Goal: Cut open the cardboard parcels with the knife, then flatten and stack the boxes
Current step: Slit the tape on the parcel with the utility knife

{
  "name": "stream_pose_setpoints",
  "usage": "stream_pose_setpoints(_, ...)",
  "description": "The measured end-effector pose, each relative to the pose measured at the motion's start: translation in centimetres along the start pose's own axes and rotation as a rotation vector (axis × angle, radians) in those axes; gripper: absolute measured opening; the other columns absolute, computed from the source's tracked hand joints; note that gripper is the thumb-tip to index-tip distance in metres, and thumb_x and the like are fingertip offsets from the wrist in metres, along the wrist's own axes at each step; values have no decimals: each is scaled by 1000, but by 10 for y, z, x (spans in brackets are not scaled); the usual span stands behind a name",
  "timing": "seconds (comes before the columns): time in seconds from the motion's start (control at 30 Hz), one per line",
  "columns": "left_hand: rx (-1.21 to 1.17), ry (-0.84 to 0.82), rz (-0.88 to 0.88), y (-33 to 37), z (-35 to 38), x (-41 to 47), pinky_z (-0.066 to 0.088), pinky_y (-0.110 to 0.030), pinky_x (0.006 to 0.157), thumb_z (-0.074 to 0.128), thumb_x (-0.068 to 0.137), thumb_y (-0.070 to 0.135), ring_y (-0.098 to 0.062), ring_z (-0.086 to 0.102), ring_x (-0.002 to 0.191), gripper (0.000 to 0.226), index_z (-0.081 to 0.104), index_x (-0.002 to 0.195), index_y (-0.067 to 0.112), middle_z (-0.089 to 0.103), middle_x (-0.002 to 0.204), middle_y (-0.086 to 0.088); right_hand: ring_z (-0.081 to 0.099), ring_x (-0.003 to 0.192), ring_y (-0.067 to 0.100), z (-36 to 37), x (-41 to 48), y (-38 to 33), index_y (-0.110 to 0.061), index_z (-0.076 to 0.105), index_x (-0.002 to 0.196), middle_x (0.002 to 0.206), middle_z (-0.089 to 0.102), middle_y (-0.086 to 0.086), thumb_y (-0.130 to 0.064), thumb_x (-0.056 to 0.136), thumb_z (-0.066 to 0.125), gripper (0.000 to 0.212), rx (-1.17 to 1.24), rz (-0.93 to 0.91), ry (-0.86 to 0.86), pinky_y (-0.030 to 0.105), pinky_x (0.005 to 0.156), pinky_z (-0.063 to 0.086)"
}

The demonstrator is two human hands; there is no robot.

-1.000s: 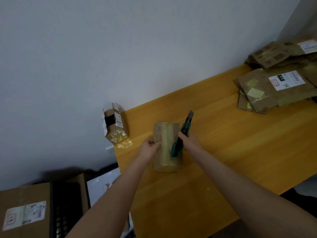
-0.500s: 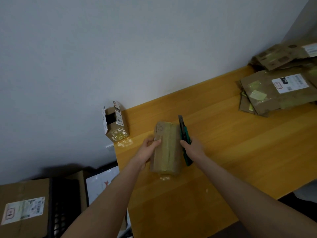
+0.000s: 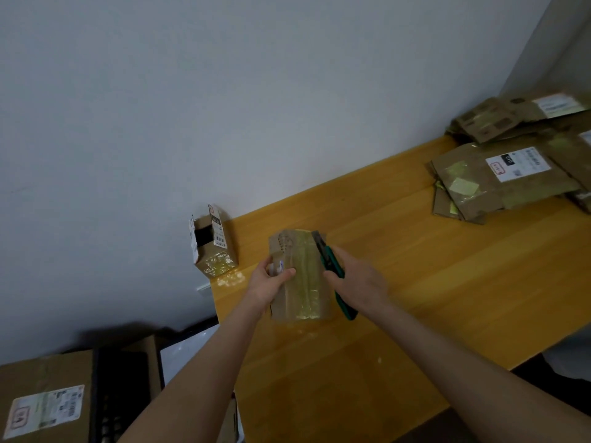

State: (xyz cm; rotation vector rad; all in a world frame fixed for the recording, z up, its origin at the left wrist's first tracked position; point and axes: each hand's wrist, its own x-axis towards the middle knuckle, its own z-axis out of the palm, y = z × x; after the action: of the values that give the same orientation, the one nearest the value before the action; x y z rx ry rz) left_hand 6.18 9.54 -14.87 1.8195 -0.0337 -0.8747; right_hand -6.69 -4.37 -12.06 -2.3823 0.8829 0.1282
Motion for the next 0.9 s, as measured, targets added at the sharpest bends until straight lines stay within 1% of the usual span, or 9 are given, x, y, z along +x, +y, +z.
stream_pose_setpoints(0.07, 21, 0, 13, 0, 1, -1, 55, -38, 84, 75, 83, 22, -26, 65, 101, 85, 25, 152, 17, 58, 131, -13, 62, 73, 19, -1, -2, -3, -36, 22, 151, 95, 66, 0, -47, 97, 42, 58, -43, -4, 3, 28, 51, 48)
stream_pose_setpoints(0.13, 24, 0, 9, 0, 2, -1, 54, -38, 84, 75, 84, 22, -27, 64, 102, 86, 24, 153, 17, 56, 133, -14, 61, 72, 18, -4, -2, -7, -36, 22, 152, 93, 66, 0, -47, 98, 42, 58, -65, -1, 3, 27, 52, 47)
stream_pose_setpoints(0.23, 43, -2, 6, 0, 2, -1, 54, -38, 85, 74, 84, 22, -26, 63, 101, 86, 23, 153, 16, 55, 134, -14, 56, 66, 16, -8, -1, -12, -35, 24, 151, 82, 61, -2, -45, 98, 42, 57, -85, -12, 5, 24, 46, 40)
stream_pose_setpoints(0.37, 66, -6, 2, 0, 3, 1, 53, -43, 93, 76, 82, 26, -28, 62, 109, 89, 23, 153, 18, 52, 137, -13, 55, 64, 16, -7, -2, -16, -35, 21, 151, 78, 58, -3, -45, 99, 40, 57, -133, -6, 22, 24, 44, 37)
stream_pose_setpoints(0.47, 82, -21, 4, 0, 6, 1, 50, -47, 97, 79, 80, 28, -29, 60, 115, 92, 24, 152, 19, 50, 140, -13, 55, 64, 17, -8, 1, -17, -34, 22, 152, 78, 58, -2, -43, 99, 40, 57, -127, -8, 41, 25, 49, 40)
stream_pose_setpoints(0.6, 42, -6, 4, -1, 8, 1, 52, -45, 94, 76, 82, 23, -28, 63, 107, 88, 24, 152, 15, 54, 135, -13, 55, 65, 17, -14, 2, -18, -34, 22, 152, 78, 56, -3, -42, 99, 40, 56, -204, -21, 27, 26, 50, 42)
stream_pose_setpoints(0.7, 38, 0, 1, -4, 10, 1, 55, -40, 87, 75, 84, 22, -26, 65, 102, 84, 26, 151, 16, 56, 134, -13, 55, 66, 17, -11, -1, -16, -33, 19, 152, 78, 56, -2, -42, 100, 39, 57, -252, -8, 21, 26, 50, 40)
stream_pose_setpoints(0.8, 29, 36, -11, -7, 13, 2, 55, -41, 87, 74, 84, 22, -28, 65, 103, 82, 27, 152, 15, 57, 133, -13, 56, 69, 18, -4, -3, -14, -32, 19, 152, 83, 61, 0, -43, 100, 39, 58, -267, 0, -12, 27, 54, 43)
stream_pose_setpoints(0.9, 23, 42, -26, -9, 11, 4, 55, -39, 82, 73, 86, 23, -27, 64, 100, 80, 28, 151, 15, 58, 130, -14, 63, 84, 20, 8, -11, -12, -30, 19, 153, 100, 66, 1, -42, 100, 38, 57, -291, -32, -75, 30, 62, 49)
